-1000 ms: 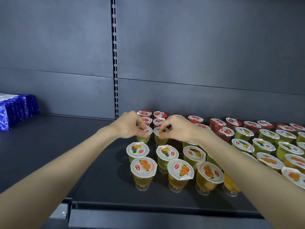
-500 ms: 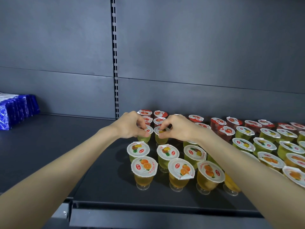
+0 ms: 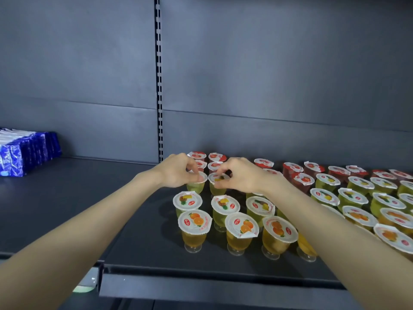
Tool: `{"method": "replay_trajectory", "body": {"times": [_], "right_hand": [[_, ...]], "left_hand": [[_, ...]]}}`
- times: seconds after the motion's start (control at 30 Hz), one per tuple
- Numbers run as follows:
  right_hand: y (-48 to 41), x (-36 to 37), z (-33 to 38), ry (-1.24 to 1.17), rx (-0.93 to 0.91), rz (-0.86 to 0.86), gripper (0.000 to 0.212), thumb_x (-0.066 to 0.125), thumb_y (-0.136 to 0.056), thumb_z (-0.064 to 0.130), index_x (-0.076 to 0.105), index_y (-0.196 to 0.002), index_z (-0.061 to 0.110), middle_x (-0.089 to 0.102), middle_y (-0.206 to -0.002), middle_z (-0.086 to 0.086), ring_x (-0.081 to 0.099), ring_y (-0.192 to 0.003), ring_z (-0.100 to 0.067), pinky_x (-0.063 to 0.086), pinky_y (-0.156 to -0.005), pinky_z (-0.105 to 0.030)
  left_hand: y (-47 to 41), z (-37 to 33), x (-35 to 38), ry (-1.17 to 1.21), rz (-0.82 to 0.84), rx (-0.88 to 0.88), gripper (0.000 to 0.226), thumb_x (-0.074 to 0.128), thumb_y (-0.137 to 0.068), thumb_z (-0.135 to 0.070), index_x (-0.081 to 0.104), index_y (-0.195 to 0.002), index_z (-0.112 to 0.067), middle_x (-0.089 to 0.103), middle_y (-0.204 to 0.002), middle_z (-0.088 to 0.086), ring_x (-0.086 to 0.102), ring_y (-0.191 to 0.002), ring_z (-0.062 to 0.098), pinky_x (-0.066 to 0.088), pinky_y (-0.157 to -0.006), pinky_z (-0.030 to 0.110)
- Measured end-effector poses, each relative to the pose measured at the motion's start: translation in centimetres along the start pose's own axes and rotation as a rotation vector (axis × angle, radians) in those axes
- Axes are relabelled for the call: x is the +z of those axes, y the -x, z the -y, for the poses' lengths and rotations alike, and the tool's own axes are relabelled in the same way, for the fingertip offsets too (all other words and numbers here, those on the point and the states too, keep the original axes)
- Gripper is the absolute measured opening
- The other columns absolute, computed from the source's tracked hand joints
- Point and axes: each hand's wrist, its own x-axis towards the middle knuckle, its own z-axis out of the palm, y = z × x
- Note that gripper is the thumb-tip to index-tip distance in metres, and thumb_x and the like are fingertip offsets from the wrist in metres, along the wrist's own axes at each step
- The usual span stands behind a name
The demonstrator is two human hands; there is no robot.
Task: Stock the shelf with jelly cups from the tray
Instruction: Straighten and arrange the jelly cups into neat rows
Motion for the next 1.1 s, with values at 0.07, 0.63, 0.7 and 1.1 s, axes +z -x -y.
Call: {"method": "replay_trajectory", "body": {"times": [0.07,0.63,0.7,1.1], "right_hand": [[1.0,-0.7,0.6,-0.005,-0.003,-0.050,0.036,0.062,-0.090,0.032,0.063,-0.121,0.015,0.058,-0.126,-0.005,0.058,-0.106,-0.020,0.049,-0.086,-0.030],[7.4,-0.1,2.8,-0.112,-0.063,0.025,0.040,0.065,-0.086,0.039,0.060,-0.119,0.016,0.063,-0.114,-0.002,0.062,-0.094,-0.015,0.057,-0.080,-0.035],[7.2,0.1,3.0,-0.110,-0.053,0.039,0.036,0.067,-0.085,0.037,0.063,-0.113,0.016,0.065,-0.110,-0.002,0.063,-0.091,-0.014,0.057,-0.078,-0.033],[4.9,0.7,2.9,-0.127,-0.010,-0.010,0.029,0.072,-0.083,0.026,0.069,-0.108,0.012,0.067,-0.106,-0.002,0.063,-0.091,-0.015,0.057,-0.080,-0.034]], "left_hand": [[0.8,-0.8,-0.4,-0.021,-0.047,-0.007,0.035,0.064,-0.087,-0.034,0.065,-0.114,-0.013,0.062,-0.122,0.003,0.059,-0.108,0.019,0.050,-0.092,0.035],[9.1,-3.9,-0.3,0.011,0.036,-0.237,0.045,0.066,-0.082,-0.045,0.061,-0.113,-0.013,0.061,-0.106,0.001,0.058,-0.098,0.018,0.050,-0.077,0.026],[8.8,-3.9,-0.5,0.059,0.052,-0.250,0.040,0.066,-0.083,-0.043,0.060,-0.109,-0.013,0.061,-0.104,0.000,0.059,-0.092,0.018,0.052,-0.064,0.023],[5.8,-2.5,-0.1,0.235,0.107,-0.154,0.036,0.075,-0.078,-0.029,0.057,-0.105,-0.013,0.057,-0.108,0.005,0.063,-0.094,0.023,0.059,-0.075,0.031]]}}
